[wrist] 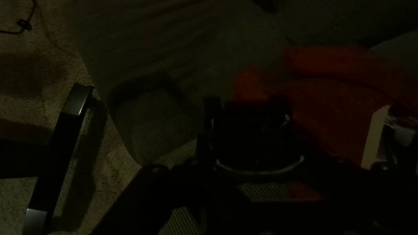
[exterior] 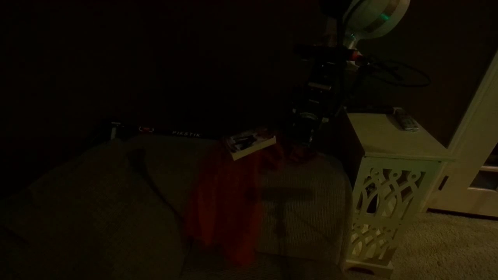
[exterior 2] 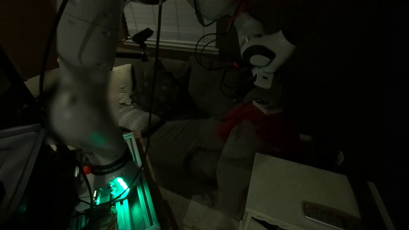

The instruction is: Put the toy car on the armrest of the chair

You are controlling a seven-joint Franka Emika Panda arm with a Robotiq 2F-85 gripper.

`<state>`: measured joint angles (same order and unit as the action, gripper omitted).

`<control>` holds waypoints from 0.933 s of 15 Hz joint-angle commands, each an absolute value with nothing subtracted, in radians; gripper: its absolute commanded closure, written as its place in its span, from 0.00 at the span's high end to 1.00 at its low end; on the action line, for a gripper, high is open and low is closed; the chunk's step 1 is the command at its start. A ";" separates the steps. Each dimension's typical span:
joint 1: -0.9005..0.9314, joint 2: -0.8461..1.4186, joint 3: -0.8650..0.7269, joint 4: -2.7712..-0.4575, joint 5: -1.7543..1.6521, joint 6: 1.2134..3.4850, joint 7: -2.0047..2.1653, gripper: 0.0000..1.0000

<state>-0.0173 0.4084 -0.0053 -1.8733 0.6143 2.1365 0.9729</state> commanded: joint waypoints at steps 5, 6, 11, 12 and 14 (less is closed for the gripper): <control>0.156 0.476 -0.065 -1.805 0.372 2.515 1.392 0.42; 0.180 0.488 -0.086 -1.795 0.311 2.546 1.462 0.42; 0.281 0.570 -0.235 -1.708 0.012 2.612 1.778 0.42; 0.296 0.599 -0.266 -1.680 -0.039 2.615 1.840 0.42; 0.327 0.659 -0.327 -1.618 -0.134 2.581 1.965 0.42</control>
